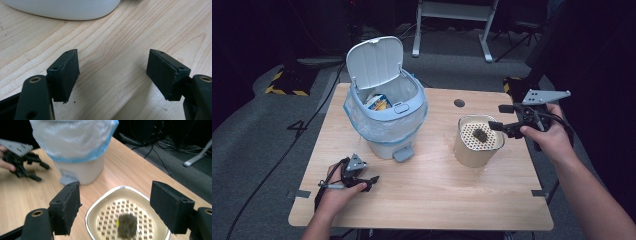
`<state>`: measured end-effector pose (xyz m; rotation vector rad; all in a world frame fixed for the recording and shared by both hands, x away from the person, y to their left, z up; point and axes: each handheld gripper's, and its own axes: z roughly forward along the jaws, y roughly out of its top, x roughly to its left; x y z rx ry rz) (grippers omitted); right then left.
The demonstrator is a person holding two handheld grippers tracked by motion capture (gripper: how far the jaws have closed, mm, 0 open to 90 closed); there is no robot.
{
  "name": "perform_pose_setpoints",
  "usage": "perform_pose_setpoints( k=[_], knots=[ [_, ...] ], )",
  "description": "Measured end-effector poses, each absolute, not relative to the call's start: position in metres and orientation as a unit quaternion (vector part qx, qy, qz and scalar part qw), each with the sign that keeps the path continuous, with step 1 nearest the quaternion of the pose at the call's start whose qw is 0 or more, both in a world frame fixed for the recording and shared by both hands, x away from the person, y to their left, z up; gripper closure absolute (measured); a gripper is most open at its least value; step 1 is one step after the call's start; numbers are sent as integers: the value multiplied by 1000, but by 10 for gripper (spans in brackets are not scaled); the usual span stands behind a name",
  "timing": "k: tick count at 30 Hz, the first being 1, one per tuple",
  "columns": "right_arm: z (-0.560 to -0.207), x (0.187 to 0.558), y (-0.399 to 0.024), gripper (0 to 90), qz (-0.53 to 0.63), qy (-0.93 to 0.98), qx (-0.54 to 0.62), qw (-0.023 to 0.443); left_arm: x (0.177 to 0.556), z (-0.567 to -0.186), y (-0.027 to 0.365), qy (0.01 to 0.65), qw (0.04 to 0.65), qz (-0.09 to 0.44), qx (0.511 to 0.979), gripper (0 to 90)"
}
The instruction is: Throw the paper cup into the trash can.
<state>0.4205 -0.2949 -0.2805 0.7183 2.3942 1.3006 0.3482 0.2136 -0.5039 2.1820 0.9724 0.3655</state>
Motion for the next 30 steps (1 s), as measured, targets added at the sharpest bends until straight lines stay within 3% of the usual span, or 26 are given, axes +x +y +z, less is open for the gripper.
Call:
perform_pose_setpoints(
  k=[7,19,30],
  knots=[
    [-313,398,-312,257,427,842,273,184,348,-504,213,379,354,143,843,261],
    [-384,368,-335,262,423,829,331,155,347,-504,212,381,353,144,842,259],
    [-436,362,-339,238,412,820,361,167,346,-504,212,386,350,148,841,259]
  ],
)
